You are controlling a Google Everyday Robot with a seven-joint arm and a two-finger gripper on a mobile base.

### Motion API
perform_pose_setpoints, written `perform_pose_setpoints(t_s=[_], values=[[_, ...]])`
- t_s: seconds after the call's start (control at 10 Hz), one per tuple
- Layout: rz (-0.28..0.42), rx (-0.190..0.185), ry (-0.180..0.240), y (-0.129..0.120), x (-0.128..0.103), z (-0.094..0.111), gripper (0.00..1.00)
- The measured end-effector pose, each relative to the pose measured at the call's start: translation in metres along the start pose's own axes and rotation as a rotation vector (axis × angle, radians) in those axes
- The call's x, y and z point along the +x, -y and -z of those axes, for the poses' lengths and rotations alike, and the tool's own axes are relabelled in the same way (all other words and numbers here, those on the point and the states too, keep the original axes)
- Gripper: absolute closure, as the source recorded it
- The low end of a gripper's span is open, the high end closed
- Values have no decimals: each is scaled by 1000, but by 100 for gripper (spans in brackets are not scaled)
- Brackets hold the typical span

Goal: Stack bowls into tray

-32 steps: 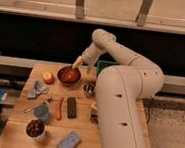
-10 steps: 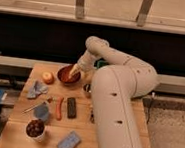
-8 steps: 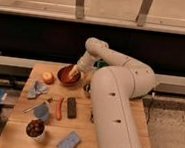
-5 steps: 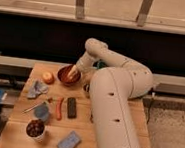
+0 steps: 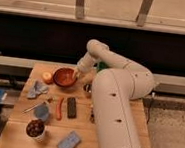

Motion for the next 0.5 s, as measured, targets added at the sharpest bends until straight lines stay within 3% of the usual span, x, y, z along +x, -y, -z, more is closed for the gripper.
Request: perform_pose_setpoints(t_s=[0.5], values=[[-14,-29,6,3,4,3,100]])
